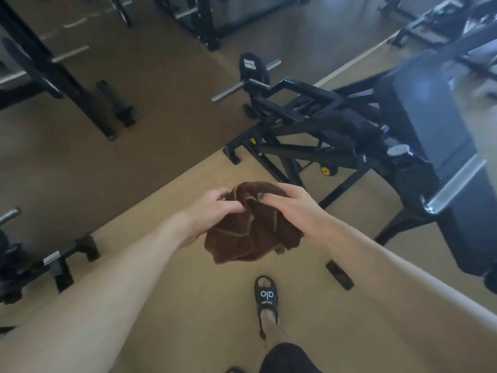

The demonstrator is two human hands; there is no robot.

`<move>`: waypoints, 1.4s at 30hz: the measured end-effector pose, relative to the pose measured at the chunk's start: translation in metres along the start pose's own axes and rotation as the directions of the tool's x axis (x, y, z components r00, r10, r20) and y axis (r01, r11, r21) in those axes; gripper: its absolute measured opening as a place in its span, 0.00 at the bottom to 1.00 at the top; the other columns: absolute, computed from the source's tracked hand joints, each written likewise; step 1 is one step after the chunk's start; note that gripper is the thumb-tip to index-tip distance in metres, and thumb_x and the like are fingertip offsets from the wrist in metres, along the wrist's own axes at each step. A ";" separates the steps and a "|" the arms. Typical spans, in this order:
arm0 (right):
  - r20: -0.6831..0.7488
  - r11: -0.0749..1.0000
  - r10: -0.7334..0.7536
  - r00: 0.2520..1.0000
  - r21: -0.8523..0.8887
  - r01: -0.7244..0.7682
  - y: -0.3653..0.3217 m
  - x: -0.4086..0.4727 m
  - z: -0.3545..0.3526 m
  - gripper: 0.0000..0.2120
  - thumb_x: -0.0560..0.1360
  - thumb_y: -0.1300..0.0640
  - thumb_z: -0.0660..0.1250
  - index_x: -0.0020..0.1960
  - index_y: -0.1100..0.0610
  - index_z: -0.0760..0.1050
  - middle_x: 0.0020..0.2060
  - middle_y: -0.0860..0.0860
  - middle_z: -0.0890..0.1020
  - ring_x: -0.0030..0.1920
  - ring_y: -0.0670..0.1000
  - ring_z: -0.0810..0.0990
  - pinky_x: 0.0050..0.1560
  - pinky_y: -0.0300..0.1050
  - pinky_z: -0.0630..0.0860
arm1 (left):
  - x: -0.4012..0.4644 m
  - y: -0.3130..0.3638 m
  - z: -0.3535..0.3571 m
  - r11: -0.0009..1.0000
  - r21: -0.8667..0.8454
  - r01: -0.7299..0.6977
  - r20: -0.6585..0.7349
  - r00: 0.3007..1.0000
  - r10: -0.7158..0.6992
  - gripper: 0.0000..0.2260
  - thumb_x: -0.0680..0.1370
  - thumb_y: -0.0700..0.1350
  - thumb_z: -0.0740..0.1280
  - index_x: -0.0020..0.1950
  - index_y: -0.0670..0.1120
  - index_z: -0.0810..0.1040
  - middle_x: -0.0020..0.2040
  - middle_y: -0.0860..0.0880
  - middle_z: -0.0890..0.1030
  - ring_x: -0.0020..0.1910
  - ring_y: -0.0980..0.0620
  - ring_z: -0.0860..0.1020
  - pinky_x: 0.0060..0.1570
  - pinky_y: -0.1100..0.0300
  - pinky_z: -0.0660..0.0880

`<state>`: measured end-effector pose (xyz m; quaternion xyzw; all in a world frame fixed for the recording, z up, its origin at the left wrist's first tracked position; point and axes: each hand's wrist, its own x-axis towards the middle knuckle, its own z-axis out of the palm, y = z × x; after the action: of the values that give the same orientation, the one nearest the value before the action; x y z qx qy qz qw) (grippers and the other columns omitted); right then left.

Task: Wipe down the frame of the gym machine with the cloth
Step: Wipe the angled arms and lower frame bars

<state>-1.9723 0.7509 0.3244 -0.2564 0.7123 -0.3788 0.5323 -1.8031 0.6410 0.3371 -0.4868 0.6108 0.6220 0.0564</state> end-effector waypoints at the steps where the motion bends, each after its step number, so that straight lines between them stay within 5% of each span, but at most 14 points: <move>1: -0.036 0.997 -0.042 0.998 -0.073 0.039 -0.009 0.003 -0.012 0.08 0.78 0.48 0.71 0.54 0.49 0.82 0.46 0.50 0.87 0.47 0.52 0.86 0.53 0.56 0.85 | 0.006 0.017 0.002 1.000 0.015 -0.021 0.002 1.000 0.021 0.10 0.78 0.45 0.71 0.59 0.48 0.80 0.53 0.44 0.85 0.53 0.44 0.84 0.58 0.47 0.81; 7: -0.255 0.864 -0.359 0.898 -0.455 0.217 -0.053 0.002 -0.072 0.04 0.80 0.54 0.68 0.54 0.50 0.79 0.44 0.46 0.82 0.45 0.50 0.81 0.49 0.56 0.82 | 0.038 0.112 0.020 0.962 0.141 -0.234 -0.076 0.966 0.246 0.03 0.79 0.41 0.69 0.52 0.48 0.79 0.45 0.50 0.83 0.46 0.54 0.83 0.42 0.62 0.76; 11: -0.352 0.804 -0.506 0.787 -0.523 0.283 -0.069 -0.014 -0.097 0.13 0.78 0.61 0.67 0.60 0.49 0.78 0.49 0.47 0.80 0.48 0.51 0.78 0.48 0.50 0.78 | 0.051 0.166 0.035 0.932 0.090 -0.351 -0.089 0.929 0.359 0.03 0.81 0.43 0.66 0.48 0.49 0.75 0.42 0.52 0.80 0.44 0.52 0.79 0.43 0.56 0.73; 15: -0.506 0.742 -0.629 0.590 -0.618 0.260 -0.074 -0.023 -0.126 0.17 0.78 0.67 0.65 0.62 0.53 0.80 0.49 0.50 0.79 0.48 0.53 0.77 0.48 0.53 0.78 | 0.062 0.211 0.049 0.866 0.213 -0.453 0.030 0.888 0.458 0.05 0.81 0.46 0.67 0.52 0.45 0.76 0.47 0.48 0.82 0.48 0.50 0.81 0.44 0.57 0.75; 18: -0.588 0.738 -0.644 0.489 -0.645 0.197 -0.077 -0.021 -0.148 0.16 0.78 0.68 0.65 0.61 0.56 0.82 0.51 0.53 0.80 0.51 0.55 0.77 0.51 0.53 0.79 | 0.071 0.235 0.056 0.753 0.392 -0.528 0.165 0.846 0.507 0.09 0.81 0.47 0.69 0.44 0.49 0.72 0.40 0.51 0.78 0.40 0.53 0.78 0.38 0.62 0.72; 22: -0.679 0.788 -0.590 0.437 -0.603 0.126 -0.079 -0.016 -0.163 0.14 0.78 0.69 0.65 0.60 0.57 0.82 0.52 0.53 0.80 0.53 0.53 0.77 0.53 0.39 0.73 | 0.094 0.256 0.073 0.641 0.474 -0.603 0.171 0.778 0.605 0.10 0.81 0.48 0.67 0.45 0.48 0.68 0.40 0.50 0.77 0.39 0.53 0.76 0.38 0.58 0.73; 24: -0.734 0.833 -0.517 0.440 -0.550 0.061 -0.078 -0.016 -0.164 0.13 0.79 0.69 0.65 0.59 0.58 0.81 0.52 0.53 0.80 0.52 0.53 0.76 0.52 0.40 0.73 | 0.104 0.260 0.086 0.583 0.447 -0.678 0.189 0.709 0.679 0.07 0.81 0.45 0.67 0.49 0.46 0.69 0.45 0.49 0.78 0.44 0.51 0.78 0.44 0.53 0.79; 27: -0.794 0.894 -0.320 0.517 -0.434 -0.112 -0.071 -0.017 -0.162 0.10 0.79 0.67 0.64 0.56 0.58 0.79 0.51 0.52 0.77 0.51 0.54 0.75 0.47 0.41 0.72 | 0.117 0.248 0.108 0.512 0.377 -0.772 0.389 0.634 0.669 0.09 0.82 0.40 0.64 0.60 0.48 0.68 0.54 0.49 0.77 0.50 0.53 0.78 0.53 0.55 0.81; 30: -0.845 0.934 -0.180 0.503 -0.308 -0.183 -0.062 -0.018 -0.159 0.07 0.80 0.64 0.63 0.51 0.54 0.78 0.49 0.50 0.77 0.50 0.52 0.76 0.45 0.36 0.73 | 0.129 0.218 0.124 0.495 0.309 -0.812 0.608 0.569 0.554 0.24 0.82 0.37 0.61 0.76 0.55 0.65 0.68 0.50 0.72 0.63 0.53 0.74 0.64 0.57 0.75; 34: -0.866 0.976 -0.063 0.496 -0.157 -0.150 -0.055 -0.018 -0.159 0.12 0.84 0.58 0.56 0.50 0.53 0.78 0.48 0.49 0.78 0.48 0.47 0.76 0.46 0.35 0.72 | 0.139 0.196 0.137 0.654 0.193 -0.731 0.596 0.617 0.514 0.21 0.81 0.47 0.60 0.75 0.52 0.71 0.71 0.53 0.64 0.67 0.50 0.70 0.56 0.70 0.75; 38: -0.932 0.991 -0.047 0.358 -0.087 -0.099 -0.046 -0.015 -0.155 0.13 0.86 0.53 0.55 0.50 0.53 0.77 0.43 0.44 0.79 0.44 0.41 0.77 0.41 0.28 0.68 | 0.143 0.199 0.154 0.778 0.143 -0.612 0.491 0.726 0.481 0.13 0.77 0.65 0.58 0.48 0.59 0.75 0.62 0.53 0.67 0.65 0.47 0.70 0.67 0.46 0.72; 42: -0.987 0.999 -0.011 0.159 -0.017 -0.038 -0.037 -0.009 -0.152 0.19 0.85 0.52 0.51 0.47 0.55 0.78 0.38 0.44 0.79 0.42 0.46 0.79 0.44 0.43 0.76 | 0.141 0.198 0.177 0.663 0.329 -0.672 0.408 0.734 0.542 0.08 0.83 0.55 0.61 0.60 0.55 0.68 0.67 0.51 0.61 0.67 0.46 0.62 0.69 0.43 0.69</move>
<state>-2.1155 0.7767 0.3822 0.0469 0.8967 -0.4362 -0.0584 -2.1032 0.6621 0.3421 -0.1334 0.8523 0.5041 0.0402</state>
